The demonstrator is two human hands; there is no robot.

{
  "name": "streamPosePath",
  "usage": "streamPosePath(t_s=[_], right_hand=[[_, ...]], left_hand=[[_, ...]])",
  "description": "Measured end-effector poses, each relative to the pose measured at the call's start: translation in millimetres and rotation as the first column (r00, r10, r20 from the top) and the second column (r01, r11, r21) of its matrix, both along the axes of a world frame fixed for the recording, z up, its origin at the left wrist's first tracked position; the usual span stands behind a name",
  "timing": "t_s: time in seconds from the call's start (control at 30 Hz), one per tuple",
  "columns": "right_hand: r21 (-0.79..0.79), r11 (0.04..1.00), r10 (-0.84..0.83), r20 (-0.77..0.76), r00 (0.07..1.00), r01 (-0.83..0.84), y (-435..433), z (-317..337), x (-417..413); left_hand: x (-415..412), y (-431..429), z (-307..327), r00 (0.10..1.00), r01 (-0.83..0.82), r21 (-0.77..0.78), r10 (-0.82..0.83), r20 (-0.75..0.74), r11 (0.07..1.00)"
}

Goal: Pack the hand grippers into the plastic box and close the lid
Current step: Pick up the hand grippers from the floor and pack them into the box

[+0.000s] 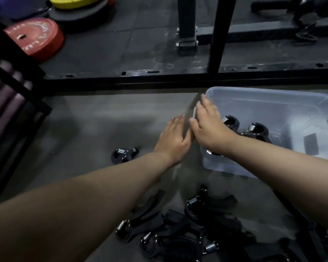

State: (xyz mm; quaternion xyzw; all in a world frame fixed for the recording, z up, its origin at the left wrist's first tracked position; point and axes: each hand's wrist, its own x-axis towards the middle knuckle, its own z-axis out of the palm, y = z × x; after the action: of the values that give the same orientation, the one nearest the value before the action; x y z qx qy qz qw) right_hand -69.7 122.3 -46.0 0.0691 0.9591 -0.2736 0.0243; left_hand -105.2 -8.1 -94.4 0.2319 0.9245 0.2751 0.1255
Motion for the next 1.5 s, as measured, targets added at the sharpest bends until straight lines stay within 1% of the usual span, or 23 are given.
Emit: streamPosePath(t_s=[0.07, 0.13, 0.23, 0.3, 0.4, 0.5, 0.6, 0.77, 0.83, 0.97, 1.03, 1.1, 1.17, 1.2, 1.23, 1.3, 1.37, 1.43, 1.5], right_hand=[[-0.035, 0.999, -0.038, 0.001, 0.999, 0.038, -4.8, -6.1, -0.5], [-0.057, 0.997, -0.045, -0.004, 0.999, 0.044, -3.3, -9.0, 1.4], [-0.039, 0.999, -0.023, -0.026, 0.999, 0.022, 1.3, -8.8, 3.4], [-0.038, 0.999, -0.023, -0.031, 0.999, 0.022, 2.0, -8.7, 4.7], [-0.042, 0.999, -0.026, -0.04, 0.999, 0.025, 0.7, -9.7, 5.1], [-0.039, 0.999, -0.025, -0.047, 0.999, 0.023, 1.0, -11.5, 4.6], [-0.049, 0.999, -0.025, -0.056, 0.998, 0.023, 1.0, -11.8, 4.3], [-0.066, 0.997, -0.028, -0.059, 0.998, 0.024, 1.3, -12.6, 4.9], [-0.071, 0.997, -0.033, -0.061, 0.998, 0.029, 1.4, -12.5, 4.8], [-0.076, 0.997, -0.033, -0.063, 0.997, 0.028, 1.9, -10.9, 5.2], [-0.079, 0.996, -0.034, -0.059, 0.998, 0.03, 1.8, -10.4, 6.0], [-0.081, 0.996, -0.037, -0.049, 0.998, 0.033, 1.2, -9.8, 6.9], [-0.085, 0.996, -0.039, -0.045, 0.998, 0.036, 0.7, -8.7, 7.4], [-0.085, 0.996, -0.041, -0.045, 0.998, 0.037, 0.5, -8.0, 7.8], [-0.085, 0.996, -0.042, -0.044, 0.998, 0.038, 0.3, -7.2, 8.1], [-0.08, 0.996, -0.042, -0.041, 0.998, 0.039, -0.1, -5.7, 8.8], [-0.08, 0.996, -0.042, -0.037, 0.998, 0.039, -0.8, -4.6, 9.6], [-0.083, 0.996, -0.044, -0.034, 0.998, 0.041, -1.3, -3.8, 9.8], [-0.083, 0.996, -0.044, -0.029, 0.999, 0.041, -1.5, -3.0, 9.7]], left_hand=[[-3.1, -11.9, -4.9, 0.999, 0.006, -0.107, 0.0, 0.05, 0.994], [-8.1, -20.4, -9.0, 0.997, 0.034, -0.149, -0.023, 0.079, 0.988], [-15.8, -38.8, -18.5, 0.998, 0.066, -0.254, -0.061, 0.027, 0.965], [-21.2, -60.4, -25.2, 0.999, -0.025, -0.351, 0.035, 0.023, 0.936], [-31.2, -100.2, -28.9, 0.976, -0.16, -0.517, 0.213, 0.045, 0.841], [-39.6, -130.0, -29.2, 0.931, -0.251, -0.598, 0.359, 0.066, 0.761], [-44.3, -147.4, -28.8, 0.923, -0.233, -0.654, 0.376, 0.085, 0.719], [-38.1, -145.9, -37.4, 0.932, -0.121, -0.738, 0.331, 0.145, 0.664], [-34.5, -142.7, -39.1, 0.917, -0.141, -0.728, 0.366, 0.16, 0.671], [-38.6, -143.4, -36.0, 0.91, -0.211, -0.615, 0.383, 0.161, 0.76], [-39.3, -142.7, -36.6, 0.917, -0.165, -0.59, 0.343, 0.203, 0.791], [-35.7, -140.2, -37.8, 0.928, -0.08, -0.607, 0.281, 0.243, 0.79], [-31.4, -136.4, -36.7, 0.949, -0.014, -0.64, 0.211, 0.233, 0.768], [-31.1, -135.4, -34.8, 0.957, -0.001, -0.64, 0.186, 0.222, 0.768], [-31.8, -134.4, -31.0, 0.958, -0.005, -0.613, 0.18, 0.224, 0.79], [-35.9, -133.2, -22.8, 0.933, -0.041, -0.476, 0.204, 0.296, 0.878], [-38.0, -128.9, -15.5, 0.905, -0.036, -0.321, 0.167, 0.391, 0.946], [-36.0, -117.2, -6.4, 0.885, -0.007, -0.218, 0.108, 0.453, 0.976], [-37.4, -102.1, 3.2, 0.9, -0.003, -0.138, 0.063, 0.431, 0.99]])
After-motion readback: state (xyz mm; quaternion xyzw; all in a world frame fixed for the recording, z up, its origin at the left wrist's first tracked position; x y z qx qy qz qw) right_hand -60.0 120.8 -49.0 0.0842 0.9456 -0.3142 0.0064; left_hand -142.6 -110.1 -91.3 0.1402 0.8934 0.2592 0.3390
